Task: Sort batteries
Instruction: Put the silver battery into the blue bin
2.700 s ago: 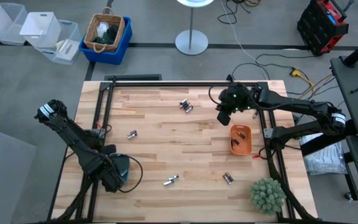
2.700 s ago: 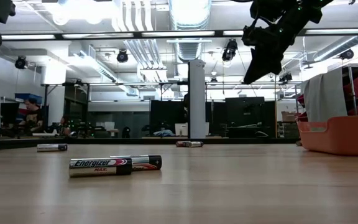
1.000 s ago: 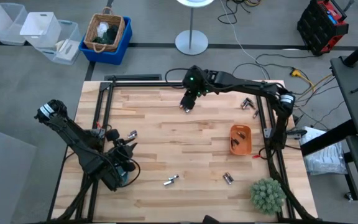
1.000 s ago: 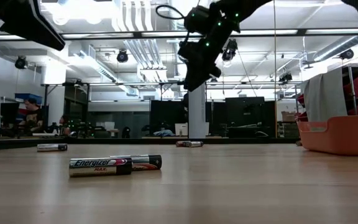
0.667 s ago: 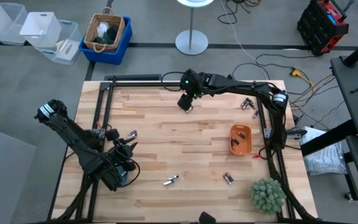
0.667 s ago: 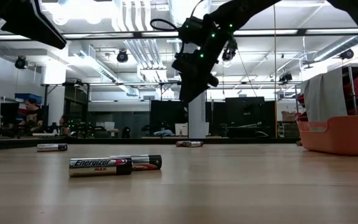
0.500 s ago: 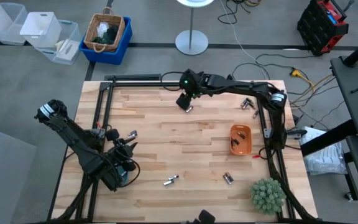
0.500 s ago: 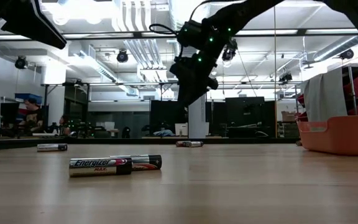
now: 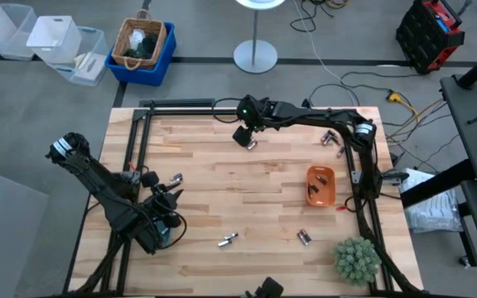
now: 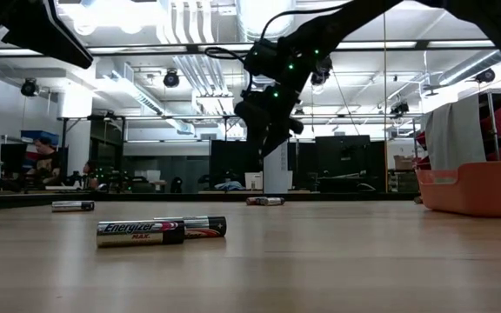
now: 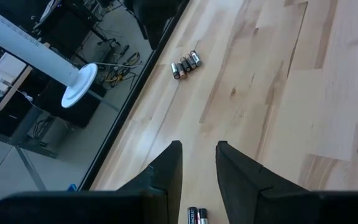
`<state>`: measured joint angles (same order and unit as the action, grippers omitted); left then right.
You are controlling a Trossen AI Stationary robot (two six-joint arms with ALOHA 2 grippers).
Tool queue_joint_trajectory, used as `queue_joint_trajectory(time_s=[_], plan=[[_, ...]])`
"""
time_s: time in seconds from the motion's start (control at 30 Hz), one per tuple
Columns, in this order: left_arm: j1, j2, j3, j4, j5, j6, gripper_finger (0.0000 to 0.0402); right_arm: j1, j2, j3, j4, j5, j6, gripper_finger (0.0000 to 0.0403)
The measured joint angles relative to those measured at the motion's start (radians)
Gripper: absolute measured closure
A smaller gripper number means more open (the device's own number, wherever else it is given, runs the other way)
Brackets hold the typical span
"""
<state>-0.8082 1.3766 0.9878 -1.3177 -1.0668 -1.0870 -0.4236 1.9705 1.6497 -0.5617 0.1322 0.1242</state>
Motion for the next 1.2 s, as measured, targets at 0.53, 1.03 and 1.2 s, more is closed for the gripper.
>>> queue_joint_trajectory(time_s=[0.53, 1.03, 1.2], plan=[[0.000, 0.000, -0.001, 0.000, 0.000, 0.000, 0.0324, 0.000, 0.005, -0.012, -0.005, -0.001, 0.044, 0.0102], [0.000, 0.000, -0.001, 0.002, 0.000, 0.000, 0.0324, 0.002, 0.005, -0.063, -0.007, -0.102, -0.160, 0.0112], [0.000, 0.000, -0.001, 0.005, 0.001, 0.000, 0.0324, 0.002, 0.005, -0.078, -0.008, -0.175, -0.338, 0.0119]])
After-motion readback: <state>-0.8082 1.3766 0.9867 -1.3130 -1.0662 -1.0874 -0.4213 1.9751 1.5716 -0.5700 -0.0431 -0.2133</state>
